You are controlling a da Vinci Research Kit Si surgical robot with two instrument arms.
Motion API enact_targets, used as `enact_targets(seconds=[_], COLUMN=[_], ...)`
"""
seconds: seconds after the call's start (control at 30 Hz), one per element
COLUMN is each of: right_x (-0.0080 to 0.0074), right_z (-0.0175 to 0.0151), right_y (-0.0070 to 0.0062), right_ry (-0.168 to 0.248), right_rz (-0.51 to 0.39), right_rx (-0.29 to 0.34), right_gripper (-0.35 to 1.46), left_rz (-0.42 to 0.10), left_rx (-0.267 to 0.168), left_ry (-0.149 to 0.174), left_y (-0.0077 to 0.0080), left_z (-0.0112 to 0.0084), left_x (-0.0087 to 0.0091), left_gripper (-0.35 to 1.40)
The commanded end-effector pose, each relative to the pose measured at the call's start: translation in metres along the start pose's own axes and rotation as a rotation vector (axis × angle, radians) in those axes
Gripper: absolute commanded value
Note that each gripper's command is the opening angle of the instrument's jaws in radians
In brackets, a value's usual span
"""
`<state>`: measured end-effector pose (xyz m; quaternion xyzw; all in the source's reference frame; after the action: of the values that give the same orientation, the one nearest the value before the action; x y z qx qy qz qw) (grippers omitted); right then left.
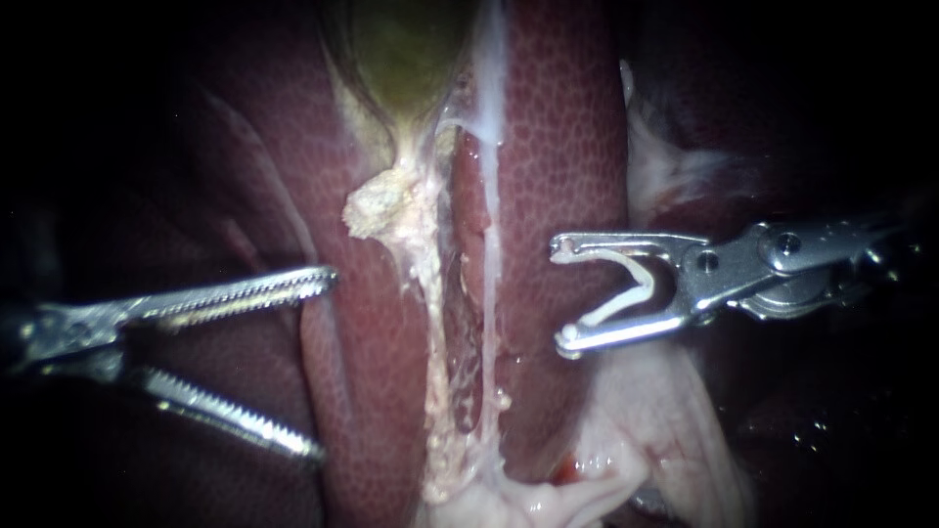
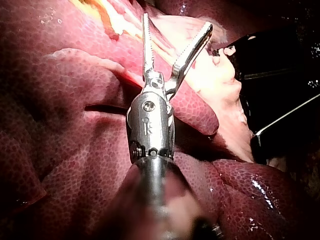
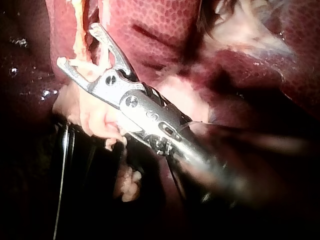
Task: Grabbing gallbladder
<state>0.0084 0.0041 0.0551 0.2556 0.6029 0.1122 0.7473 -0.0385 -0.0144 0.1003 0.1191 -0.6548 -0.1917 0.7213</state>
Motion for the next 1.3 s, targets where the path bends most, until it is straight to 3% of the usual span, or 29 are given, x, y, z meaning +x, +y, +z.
enact_targets(seconds=[0.03,0.4,0.73,1.0,1.3], right_x=[0.0000,0.0000,0.0000,0.0001,0.0001], right_z=[0.0000,0.0000,0.0002,0.0002,0.0003], right_y=[0.0000,0.0000,0.0000,0.0000,0.0000], right_ry=[0.000,0.000,0.000,0.000,0.000], right_rz=[0.000,0.000,0.000,0.000,0.000], right_rx=[0.000,0.000,-0.001,-0.001,-0.002], right_gripper=[0.60,0.60,0.60,0.60,0.60], left_rz=[0.000,-0.008,-0.024,-0.042,-0.042], left_rx=[0.000,-0.006,-0.057,-0.112,-0.155], left_ry=[0.000,0.000,0.009,-0.009,-0.003], left_y=[0.0000,0.0005,0.0040,0.0070,0.0091], left_z=[0.0000,0.0000,0.0007,0.0009,0.0031], left_x=[0.0000,0.0000,-0.0005,-0.0017,-0.0001], left_gripper=[0.84,0.86,0.88,0.89,0.84])
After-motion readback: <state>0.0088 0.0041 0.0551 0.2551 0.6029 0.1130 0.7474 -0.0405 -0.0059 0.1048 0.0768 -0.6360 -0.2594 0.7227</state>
